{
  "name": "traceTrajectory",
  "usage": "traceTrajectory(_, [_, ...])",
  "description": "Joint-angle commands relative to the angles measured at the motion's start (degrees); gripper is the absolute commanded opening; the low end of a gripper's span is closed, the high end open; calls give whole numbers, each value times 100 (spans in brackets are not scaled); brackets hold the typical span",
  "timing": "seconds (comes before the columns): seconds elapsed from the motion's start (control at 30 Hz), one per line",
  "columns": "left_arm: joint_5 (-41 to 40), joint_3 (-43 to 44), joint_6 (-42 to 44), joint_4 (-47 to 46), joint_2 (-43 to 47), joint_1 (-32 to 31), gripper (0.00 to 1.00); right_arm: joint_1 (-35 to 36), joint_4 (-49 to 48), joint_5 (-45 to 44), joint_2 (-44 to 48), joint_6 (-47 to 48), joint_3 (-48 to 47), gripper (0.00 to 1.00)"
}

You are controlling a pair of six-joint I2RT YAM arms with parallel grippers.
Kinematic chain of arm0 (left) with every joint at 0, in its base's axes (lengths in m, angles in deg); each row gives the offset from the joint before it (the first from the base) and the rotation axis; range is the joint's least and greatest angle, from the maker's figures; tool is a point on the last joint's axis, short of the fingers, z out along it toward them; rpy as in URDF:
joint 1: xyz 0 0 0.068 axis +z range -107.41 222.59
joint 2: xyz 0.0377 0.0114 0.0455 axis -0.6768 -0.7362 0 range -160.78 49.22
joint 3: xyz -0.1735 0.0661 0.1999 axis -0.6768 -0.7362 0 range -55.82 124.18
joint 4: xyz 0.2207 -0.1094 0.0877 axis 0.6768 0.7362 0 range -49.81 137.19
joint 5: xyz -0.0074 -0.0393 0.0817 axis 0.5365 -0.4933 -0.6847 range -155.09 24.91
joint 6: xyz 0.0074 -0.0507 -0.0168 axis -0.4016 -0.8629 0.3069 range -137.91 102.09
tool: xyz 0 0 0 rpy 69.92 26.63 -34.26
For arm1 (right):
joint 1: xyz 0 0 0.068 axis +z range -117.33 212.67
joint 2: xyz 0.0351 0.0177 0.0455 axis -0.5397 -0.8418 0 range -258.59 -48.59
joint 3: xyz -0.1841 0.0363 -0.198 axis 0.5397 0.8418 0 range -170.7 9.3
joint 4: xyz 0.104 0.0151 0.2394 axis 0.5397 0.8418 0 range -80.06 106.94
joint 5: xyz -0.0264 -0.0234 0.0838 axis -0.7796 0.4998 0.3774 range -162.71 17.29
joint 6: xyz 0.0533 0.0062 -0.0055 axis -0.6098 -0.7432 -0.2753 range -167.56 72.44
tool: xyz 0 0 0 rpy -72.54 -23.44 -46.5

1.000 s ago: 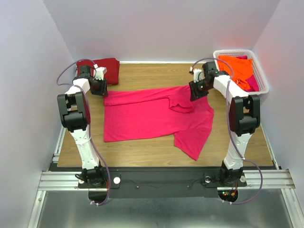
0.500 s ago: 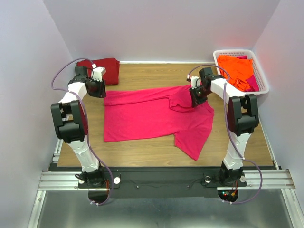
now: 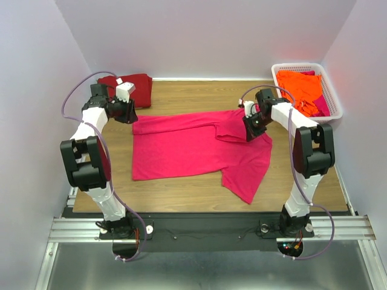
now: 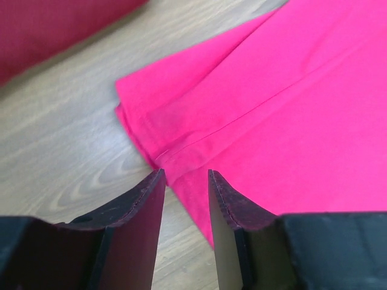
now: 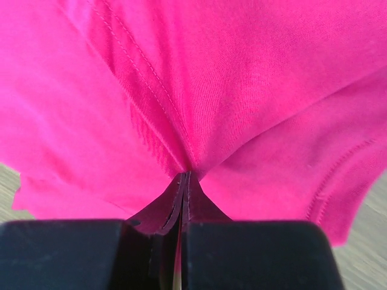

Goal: Fold and stack the t-shirts
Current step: Fold the tshirt

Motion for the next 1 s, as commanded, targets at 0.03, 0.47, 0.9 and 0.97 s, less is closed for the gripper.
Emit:
traceTrajectory(0.03, [422, -113, 129, -102, 351, -178, 45, 50, 90, 65, 419, 201, 88, 1])
traceTrajectory(0.47, [-404, -860, 305, 12, 202, -249, 45, 15, 143, -164, 94, 175, -420, 37])
traceTrajectory(0.9, [-949, -694, -37, -303, -667, -460, 41, -55, -437, -681, -1460, -370, -1853, 36])
traceTrajectory(0.97, [-994, -457, -116, -313, -852, -451, 41, -55, -499, -787, -1654, -397, -1959, 36])
